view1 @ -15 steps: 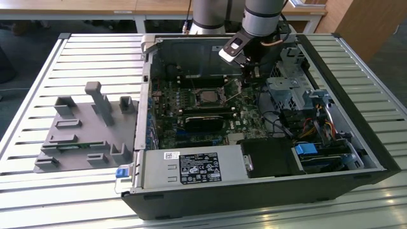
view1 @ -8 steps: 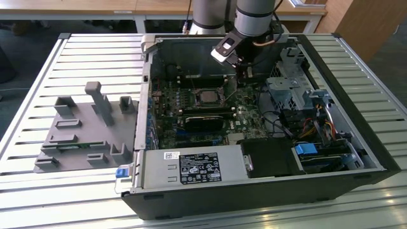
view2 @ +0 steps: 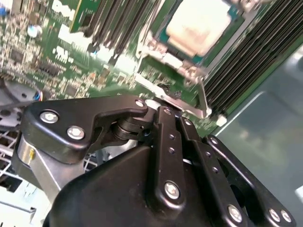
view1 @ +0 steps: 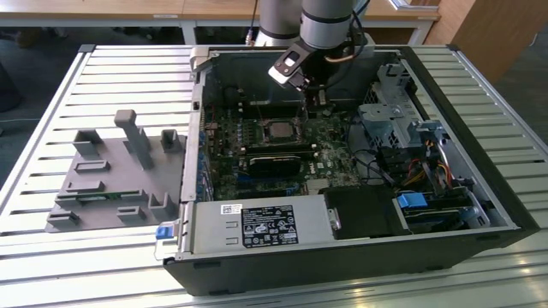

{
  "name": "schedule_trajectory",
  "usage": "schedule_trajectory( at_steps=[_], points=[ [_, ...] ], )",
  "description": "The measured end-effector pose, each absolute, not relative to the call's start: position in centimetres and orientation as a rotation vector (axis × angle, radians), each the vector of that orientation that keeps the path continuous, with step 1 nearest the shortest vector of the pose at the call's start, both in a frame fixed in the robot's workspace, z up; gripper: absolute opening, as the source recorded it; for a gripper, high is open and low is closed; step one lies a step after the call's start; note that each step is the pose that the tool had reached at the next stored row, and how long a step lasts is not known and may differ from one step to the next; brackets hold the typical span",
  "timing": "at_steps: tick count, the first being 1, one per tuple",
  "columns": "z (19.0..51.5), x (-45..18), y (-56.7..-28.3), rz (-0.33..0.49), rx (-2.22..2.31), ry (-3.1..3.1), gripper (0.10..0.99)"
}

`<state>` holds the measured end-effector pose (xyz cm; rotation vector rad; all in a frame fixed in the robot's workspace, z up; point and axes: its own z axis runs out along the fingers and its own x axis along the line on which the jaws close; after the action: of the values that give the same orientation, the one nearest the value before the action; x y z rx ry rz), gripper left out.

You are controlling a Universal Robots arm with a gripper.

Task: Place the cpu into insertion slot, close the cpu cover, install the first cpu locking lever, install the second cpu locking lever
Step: 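Close the cpu cover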

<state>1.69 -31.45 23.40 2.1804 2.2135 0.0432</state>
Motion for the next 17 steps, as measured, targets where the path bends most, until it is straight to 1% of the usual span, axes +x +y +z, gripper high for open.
schedule_trajectory(
  at_steps=[17],
  points=[
    [22.9, -1.4, -31.4, 0.043, 2.180, 2.213, 0.106]
  ],
)
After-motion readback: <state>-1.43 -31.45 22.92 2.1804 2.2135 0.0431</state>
